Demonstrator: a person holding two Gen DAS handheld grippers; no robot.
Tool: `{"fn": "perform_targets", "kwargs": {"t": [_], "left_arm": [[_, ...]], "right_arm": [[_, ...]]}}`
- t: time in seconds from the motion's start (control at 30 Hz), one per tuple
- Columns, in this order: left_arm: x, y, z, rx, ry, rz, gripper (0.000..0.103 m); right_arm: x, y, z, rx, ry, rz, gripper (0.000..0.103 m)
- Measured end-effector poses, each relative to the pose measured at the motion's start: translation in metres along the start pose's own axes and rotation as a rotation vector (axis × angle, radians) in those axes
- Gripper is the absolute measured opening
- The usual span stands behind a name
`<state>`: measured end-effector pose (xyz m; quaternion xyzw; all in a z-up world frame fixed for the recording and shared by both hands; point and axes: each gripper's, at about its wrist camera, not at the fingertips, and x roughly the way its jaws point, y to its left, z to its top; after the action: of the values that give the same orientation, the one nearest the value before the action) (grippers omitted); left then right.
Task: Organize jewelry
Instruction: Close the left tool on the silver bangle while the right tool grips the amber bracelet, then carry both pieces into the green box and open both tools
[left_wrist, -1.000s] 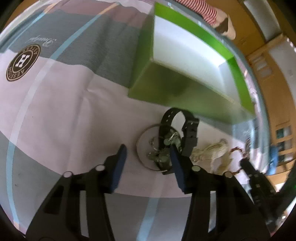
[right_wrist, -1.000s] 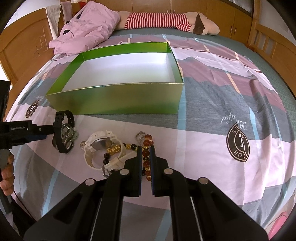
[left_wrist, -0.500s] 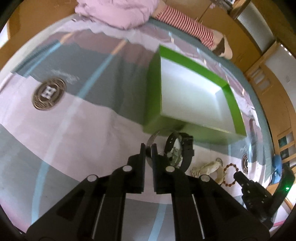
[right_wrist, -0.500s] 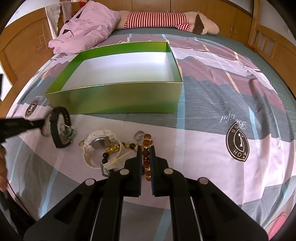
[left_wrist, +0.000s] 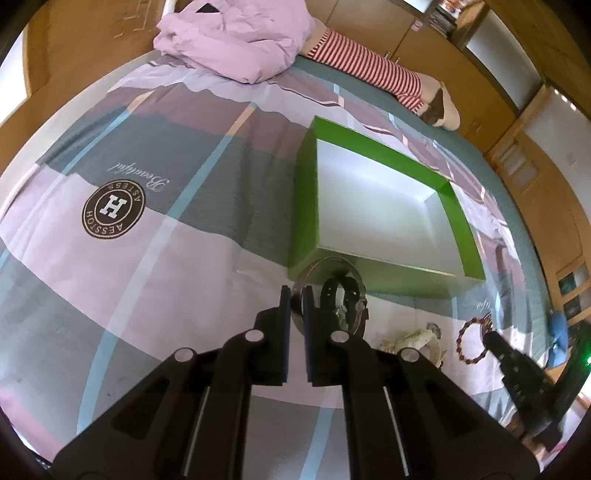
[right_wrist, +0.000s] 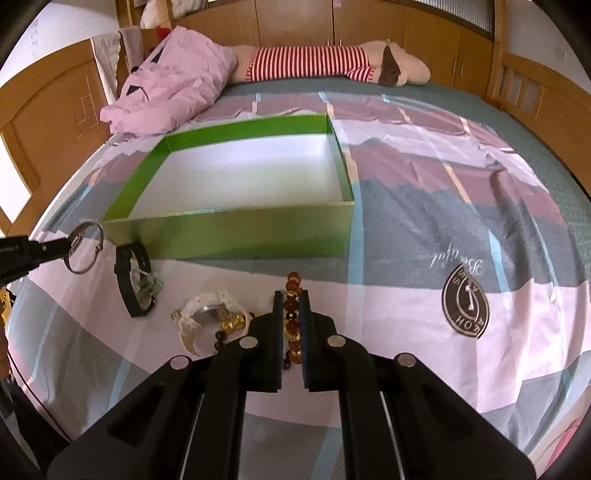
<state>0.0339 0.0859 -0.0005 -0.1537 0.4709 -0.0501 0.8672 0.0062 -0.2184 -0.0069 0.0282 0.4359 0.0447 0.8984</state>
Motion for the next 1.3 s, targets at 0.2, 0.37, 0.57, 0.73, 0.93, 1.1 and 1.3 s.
{"fn": "perform_targets", "kwargs": {"t": [0.2,0.37,0.57,0.73,0.93,1.1,1.3], "left_arm": [[0.003,-0.012,-0.008,0.047,-0.003,0.034,0.006],[0.003,-0.025,-0.015,0.097,-0.032,0.08,0.006],[0.001,-0.032,-0.019,0.123,-0.031,0.069,0.006],[0.001,-0.031,-0.019,0.122,-0.032,0.071,0.006],[0.001,-0.034,-0.02,0.13,-0.031,0.077,0.006],[0.003,-0.036,-0.022,0.14,-0.027,0.08,0.006],[0.006,-0.039,-0.024,0.151,-0.02,0.085,0.006]], "right_arm": [[0.001,-0.001,0.003,0.009,0.004,0.0,0.007],[0.002,0.001,0.001,-0.001,0.01,-0.002,0.008],[0.006,0.002,-0.001,0.002,0.013,-0.007,0.007],[0.009,0.007,-0.001,-0.007,0.016,-0.01,0.008],[0.011,0.012,0.0,-0.016,0.014,-0.003,0.007],[0.009,0.016,0.0,-0.027,0.009,-0.004,0.007],[0.01,0.017,-0.001,-0.03,0.015,-0.003,0.007]]}}
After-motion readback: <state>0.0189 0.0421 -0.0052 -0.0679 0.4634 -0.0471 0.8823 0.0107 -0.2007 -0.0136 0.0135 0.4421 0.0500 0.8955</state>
